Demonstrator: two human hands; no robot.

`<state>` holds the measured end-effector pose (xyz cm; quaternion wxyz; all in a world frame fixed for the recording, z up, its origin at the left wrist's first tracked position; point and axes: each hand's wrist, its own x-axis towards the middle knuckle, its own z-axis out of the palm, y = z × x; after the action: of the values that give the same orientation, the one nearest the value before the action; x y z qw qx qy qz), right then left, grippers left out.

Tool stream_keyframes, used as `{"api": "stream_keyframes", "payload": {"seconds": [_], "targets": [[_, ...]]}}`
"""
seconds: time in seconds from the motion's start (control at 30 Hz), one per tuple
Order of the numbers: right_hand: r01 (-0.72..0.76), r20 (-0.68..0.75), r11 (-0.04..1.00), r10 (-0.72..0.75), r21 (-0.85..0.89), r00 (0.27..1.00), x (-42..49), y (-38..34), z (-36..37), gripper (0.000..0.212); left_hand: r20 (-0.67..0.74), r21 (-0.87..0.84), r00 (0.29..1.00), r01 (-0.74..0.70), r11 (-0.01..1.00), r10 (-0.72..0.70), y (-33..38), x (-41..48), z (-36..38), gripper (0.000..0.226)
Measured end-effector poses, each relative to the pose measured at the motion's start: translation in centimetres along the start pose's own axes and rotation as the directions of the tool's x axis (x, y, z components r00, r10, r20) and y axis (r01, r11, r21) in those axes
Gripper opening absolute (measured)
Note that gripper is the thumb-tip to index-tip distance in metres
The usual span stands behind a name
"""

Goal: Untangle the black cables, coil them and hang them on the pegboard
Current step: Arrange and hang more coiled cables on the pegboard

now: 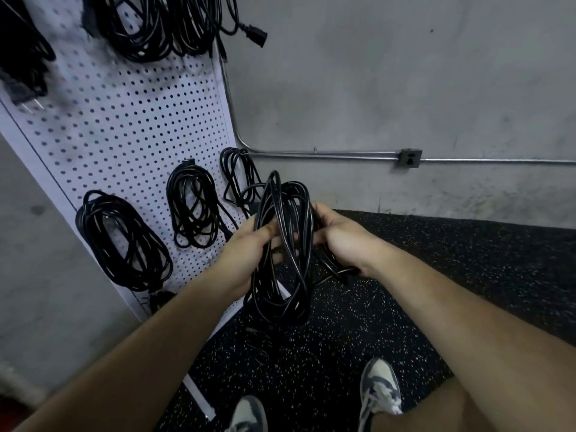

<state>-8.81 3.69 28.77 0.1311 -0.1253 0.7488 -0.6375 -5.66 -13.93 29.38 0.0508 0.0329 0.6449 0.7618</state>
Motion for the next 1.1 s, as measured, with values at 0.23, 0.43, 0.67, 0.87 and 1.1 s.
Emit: {"api": "stream_keyframes", "payload": {"seconds": [0.23, 0.43, 0.67, 0.87, 1.1], "targets": [[0.101, 0.039, 0.979, -0.096, -0.177, 0.995, -0.7, -1.0, 1.3, 0.049, -0.183, 0.575, 0.897, -0.234, 0.784, 0.402, -0.6, 1.6, -0.8, 0.011], [0.062, 0.043, 0.985, -0.056, -0.164, 0.998, -0.8, -1.4, 1.7, 0.041, -0.086, 0.792, 0.765, -0.335, 0.510, 0.638, -0.2, 1.1, -1.2, 0.010], [0.035, 0.115, 0.999, -0.034, 0.000, 0.993, -0.7, -1.0, 0.8, 0.035, 0.146, 0.387, 0.949, -0.315, 0.867, 0.280, 0.8, 3.6, -2.1, 0.026], [0.012, 0.109, 0.970, -0.040, 0.245, 0.993, -0.1, -1.5, 0.2, 0.078, -0.054, 0.775, 0.943, -0.168, 0.610, 0.328, 0.8, 2.0, -1.6, 0.008], [-0.023, -0.104, 0.973, -0.001, -0.230, 0.995, -0.6, -0.8, 3.2, 0.048, -0.155, 0.844, 0.942, -0.030, 0.535, 0.297, -1.5, 1.3, -2.0, 0.026]]}}
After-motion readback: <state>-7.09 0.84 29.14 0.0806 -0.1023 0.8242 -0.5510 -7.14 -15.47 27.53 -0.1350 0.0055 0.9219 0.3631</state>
